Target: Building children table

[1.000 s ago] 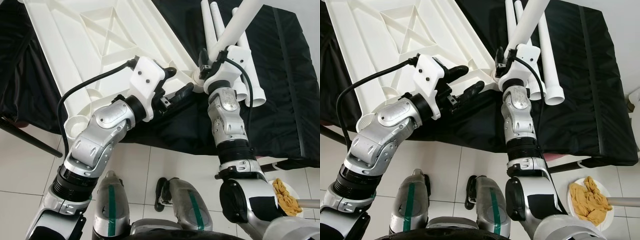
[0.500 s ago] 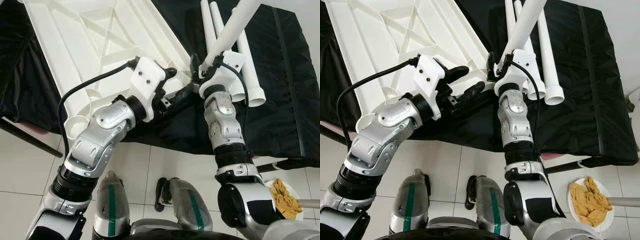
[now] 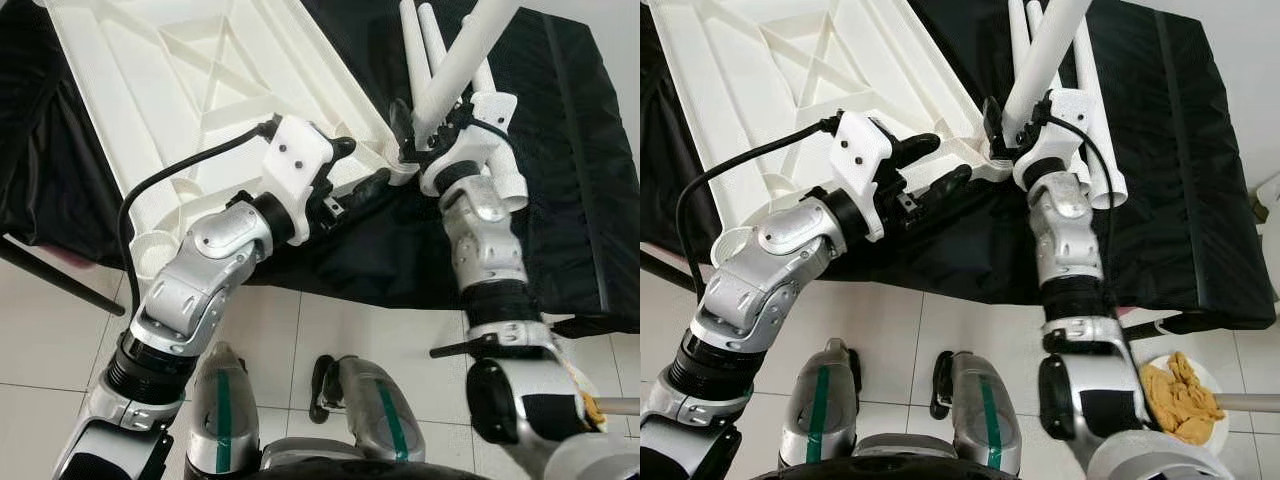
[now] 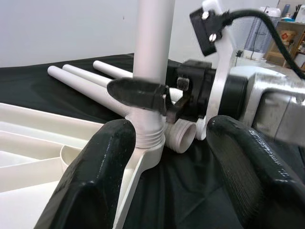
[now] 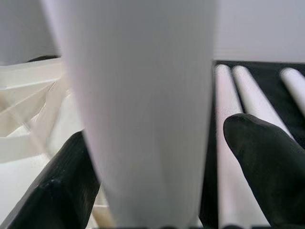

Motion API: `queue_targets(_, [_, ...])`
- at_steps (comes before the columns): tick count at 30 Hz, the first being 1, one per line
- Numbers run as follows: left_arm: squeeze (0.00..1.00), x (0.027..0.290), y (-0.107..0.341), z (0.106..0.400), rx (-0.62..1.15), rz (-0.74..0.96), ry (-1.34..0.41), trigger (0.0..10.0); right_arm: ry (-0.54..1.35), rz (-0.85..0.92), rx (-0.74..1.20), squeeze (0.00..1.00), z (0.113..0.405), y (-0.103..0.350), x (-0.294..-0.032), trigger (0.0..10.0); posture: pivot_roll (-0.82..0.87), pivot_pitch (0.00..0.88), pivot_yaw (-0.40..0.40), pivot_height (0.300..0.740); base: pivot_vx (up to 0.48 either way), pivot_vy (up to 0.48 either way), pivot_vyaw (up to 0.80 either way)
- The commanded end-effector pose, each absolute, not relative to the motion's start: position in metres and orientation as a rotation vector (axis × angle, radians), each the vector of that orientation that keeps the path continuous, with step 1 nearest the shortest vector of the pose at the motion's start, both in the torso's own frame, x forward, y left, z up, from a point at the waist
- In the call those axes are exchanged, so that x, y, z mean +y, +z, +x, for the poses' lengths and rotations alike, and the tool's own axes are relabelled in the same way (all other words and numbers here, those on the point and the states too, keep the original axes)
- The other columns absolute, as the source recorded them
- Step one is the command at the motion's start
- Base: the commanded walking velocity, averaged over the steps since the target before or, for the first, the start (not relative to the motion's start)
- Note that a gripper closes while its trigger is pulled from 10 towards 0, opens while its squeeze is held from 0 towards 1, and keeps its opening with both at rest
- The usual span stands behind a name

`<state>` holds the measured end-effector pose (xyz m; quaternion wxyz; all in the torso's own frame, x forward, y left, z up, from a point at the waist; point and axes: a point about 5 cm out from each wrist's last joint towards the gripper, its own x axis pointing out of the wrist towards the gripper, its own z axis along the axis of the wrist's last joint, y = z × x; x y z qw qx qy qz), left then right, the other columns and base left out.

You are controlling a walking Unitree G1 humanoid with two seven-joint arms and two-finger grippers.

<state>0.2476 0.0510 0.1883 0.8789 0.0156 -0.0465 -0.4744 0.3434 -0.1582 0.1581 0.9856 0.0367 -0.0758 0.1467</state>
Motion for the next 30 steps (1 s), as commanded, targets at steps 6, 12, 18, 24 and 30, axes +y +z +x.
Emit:
queue_targets(6, [0.00,0.050,0.186,0.248,-0.089,0.042,-0.999,10.0,0.486,0.035,-0.124,0.00,0.344,0.156,-0.166,10.0,0.10,0.046,-0.108,0.740,0.000,0.000,0.00])
queue_targets(12, [0.00,0.050,0.187,0.250,-0.092,0.042,-0.997,10.0,0.608,-0.003,-0.073,0.00,0.348,0.154,-0.174,10.0,0.10,0.049,-0.101,0.740,0.000,0.000,0.00])
queue_targets(18, [0.00,0.050,0.188,0.250,-0.094,0.040,-0.997,10.0,0.636,-0.031,-0.045,0.00,0.355,0.154,-0.181,10.0,0.10,0.049,-0.100,0.740,0.000,0.000,0.00])
queue_targets(24, [0.00,0.050,0.188,0.250,-0.096,0.040,-0.994,10.0,0.662,-0.040,-0.022,0.00,0.361,0.154,-0.187,8.9,0.10,0.050,-0.100,0.740,0.000,0.000,0.00])
queue_targets(30, [0.00,0.049,0.189,0.250,-0.097,0.040,-0.993,10.0,0.710,-0.033,0.005,0.00,0.361,0.152,-0.189,0.0,0.10,0.051,-0.101,0.740,0.000,0.000,0.00])
